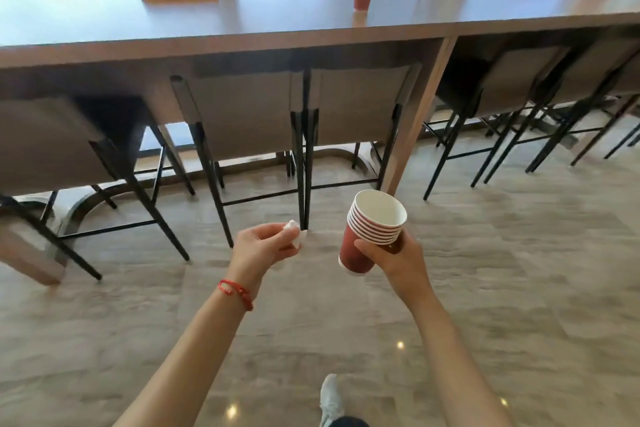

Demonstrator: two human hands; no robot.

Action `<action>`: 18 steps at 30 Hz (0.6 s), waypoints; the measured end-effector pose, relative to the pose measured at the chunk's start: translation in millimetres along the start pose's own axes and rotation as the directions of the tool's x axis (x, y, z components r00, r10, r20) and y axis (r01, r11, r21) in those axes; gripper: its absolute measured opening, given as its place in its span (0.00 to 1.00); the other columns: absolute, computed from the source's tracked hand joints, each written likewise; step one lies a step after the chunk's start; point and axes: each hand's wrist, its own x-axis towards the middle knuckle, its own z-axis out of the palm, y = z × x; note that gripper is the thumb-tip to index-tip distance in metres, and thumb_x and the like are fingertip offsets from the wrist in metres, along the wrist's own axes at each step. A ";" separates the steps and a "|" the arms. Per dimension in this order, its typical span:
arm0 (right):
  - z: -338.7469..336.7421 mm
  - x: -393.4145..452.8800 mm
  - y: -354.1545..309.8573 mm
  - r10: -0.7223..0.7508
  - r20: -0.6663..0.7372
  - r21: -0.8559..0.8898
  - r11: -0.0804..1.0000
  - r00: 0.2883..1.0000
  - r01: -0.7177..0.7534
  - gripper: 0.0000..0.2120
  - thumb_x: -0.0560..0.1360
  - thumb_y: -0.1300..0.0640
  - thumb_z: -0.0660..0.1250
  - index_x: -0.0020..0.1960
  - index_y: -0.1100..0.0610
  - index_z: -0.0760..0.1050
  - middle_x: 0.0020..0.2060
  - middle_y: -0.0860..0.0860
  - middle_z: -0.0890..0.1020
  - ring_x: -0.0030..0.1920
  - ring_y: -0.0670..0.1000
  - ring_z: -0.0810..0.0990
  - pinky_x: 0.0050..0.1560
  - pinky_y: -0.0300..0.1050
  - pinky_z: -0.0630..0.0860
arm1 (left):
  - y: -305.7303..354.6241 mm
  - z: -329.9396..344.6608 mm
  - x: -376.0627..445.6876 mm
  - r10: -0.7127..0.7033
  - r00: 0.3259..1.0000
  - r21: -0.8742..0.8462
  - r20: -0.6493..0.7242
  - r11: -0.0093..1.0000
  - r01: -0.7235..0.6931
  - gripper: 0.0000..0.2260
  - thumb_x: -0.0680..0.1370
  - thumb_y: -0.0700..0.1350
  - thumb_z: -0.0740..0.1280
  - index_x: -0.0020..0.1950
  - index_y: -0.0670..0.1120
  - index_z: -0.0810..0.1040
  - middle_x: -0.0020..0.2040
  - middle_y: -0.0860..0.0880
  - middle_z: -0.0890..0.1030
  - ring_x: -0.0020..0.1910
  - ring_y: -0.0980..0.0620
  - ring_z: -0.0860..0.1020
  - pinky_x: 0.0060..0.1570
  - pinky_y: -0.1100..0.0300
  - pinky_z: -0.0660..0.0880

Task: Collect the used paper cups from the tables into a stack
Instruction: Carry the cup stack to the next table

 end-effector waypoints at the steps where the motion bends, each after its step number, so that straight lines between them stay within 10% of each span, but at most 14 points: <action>1: -0.8 18.0 0.0 -0.012 -0.005 -0.002 1.000 1.000 0.012 0.23 0.64 0.67 0.76 0.57 0.57 0.74 0.48 0.49 0.81 0.42 0.35 0.80 0.40 0.28 0.75 | 3.2 5.4 17.8 0.008 1.000 0.002 0.013 1.000 -0.008 0.04 0.71 0.41 0.72 0.37 0.45 0.84 0.36 0.47 0.85 0.37 0.51 0.83 0.36 0.64 0.79; 18: -33.3 365.3 -57.0 -0.163 0.035 -0.076 0.983 0.986 0.165 0.22 0.65 0.57 0.77 0.54 0.45 0.72 0.50 0.44 0.80 0.52 0.43 0.79 0.46 0.34 0.76 | 121.7 139.7 320.0 0.207 0.977 0.026 0.054 0.978 -0.209 0.03 0.71 0.45 0.72 0.39 0.47 0.85 0.41 0.45 0.85 0.43 0.48 0.84 0.39 0.64 0.78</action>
